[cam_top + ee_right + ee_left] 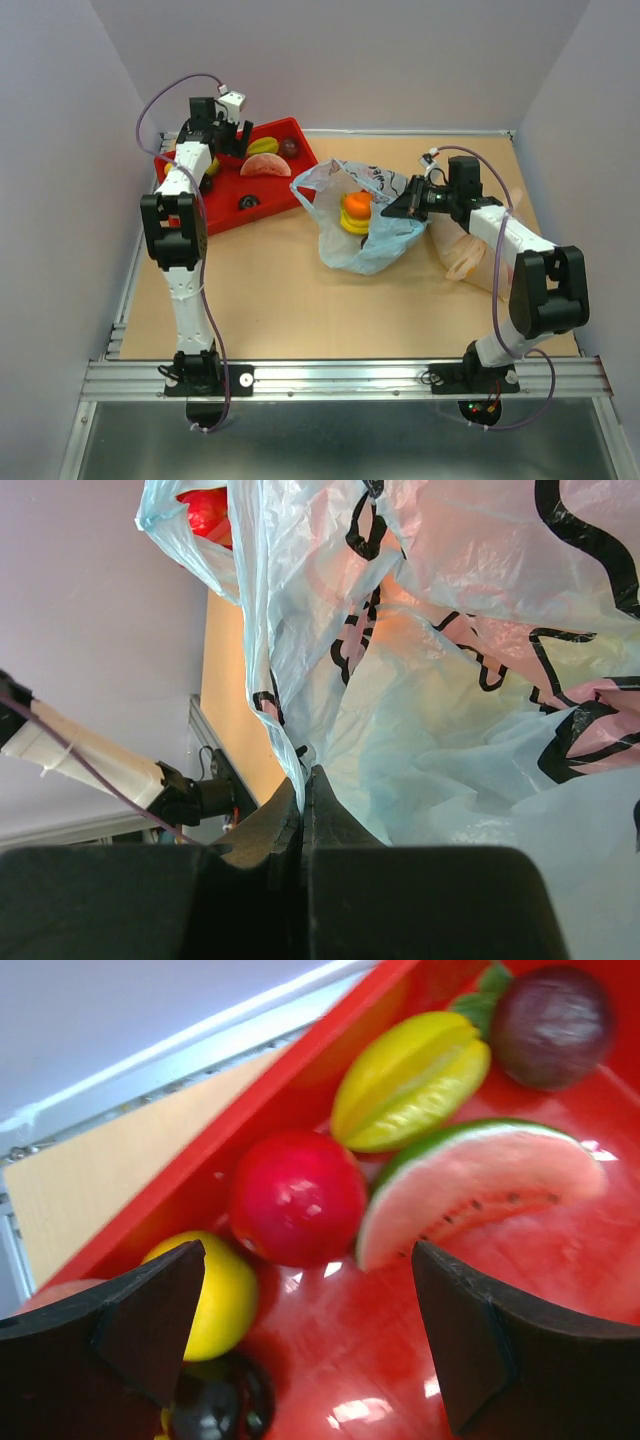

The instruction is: Place the fake fruits into the plastic bag and tie a complex knot

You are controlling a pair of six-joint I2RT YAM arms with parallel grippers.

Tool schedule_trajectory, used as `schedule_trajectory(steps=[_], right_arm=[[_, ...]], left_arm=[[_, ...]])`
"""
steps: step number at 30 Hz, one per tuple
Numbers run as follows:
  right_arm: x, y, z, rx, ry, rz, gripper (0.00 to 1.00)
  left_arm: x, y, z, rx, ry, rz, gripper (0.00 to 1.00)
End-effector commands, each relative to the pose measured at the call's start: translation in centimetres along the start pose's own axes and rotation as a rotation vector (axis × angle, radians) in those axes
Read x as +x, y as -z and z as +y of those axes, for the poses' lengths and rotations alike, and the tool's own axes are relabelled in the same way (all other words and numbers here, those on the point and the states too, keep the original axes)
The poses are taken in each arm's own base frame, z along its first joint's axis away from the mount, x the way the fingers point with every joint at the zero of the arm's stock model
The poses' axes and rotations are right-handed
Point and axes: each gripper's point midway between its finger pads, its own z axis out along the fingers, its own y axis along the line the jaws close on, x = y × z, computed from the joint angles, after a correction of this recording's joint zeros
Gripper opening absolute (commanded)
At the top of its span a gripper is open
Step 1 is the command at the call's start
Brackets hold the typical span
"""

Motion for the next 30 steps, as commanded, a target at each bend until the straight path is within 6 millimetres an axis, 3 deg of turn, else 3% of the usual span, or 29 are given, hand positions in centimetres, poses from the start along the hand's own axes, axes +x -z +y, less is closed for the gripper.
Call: schedule_trajectory(steps=[1,8,9,21,24,30], right_arm=[[-0.4,-0.1,0.0,-0.023,0.027,-0.013,0.0],[-0.5,-0.3,-0.2,-0.023,0.025,-0.008,0.01],[-0.4,-0.3,-0.2,-0.023,0.024,-0.007,0.01],[-0.5,-0.3,-0.1,-0.028,0.024,-0.006,0.0],[-0.4,-0.3,-0.2,-0.028,0.019,-0.004,0.0],[-0.4,-0.1,0.0,-0.025,0.022,-0.011,0.0]], left_arm=[[-4.0,0.2,2.6,-0.077,-0.019,-0.071,0.96],[-2.6,-3.5,1.8,-0.016,0.029,-0.054,0.99],[-1.9,-3.5,3.1,-0.033,0.056,-0.047,0.99],[4.5,-5.2,3.1,-0.013,0.193,0.079,0.99],[4.9,-5.7,3.0,-0.005,0.199,0.085,0.97],[2.8,-6.4,3.4,0.008,0.219,0.013,0.93]])
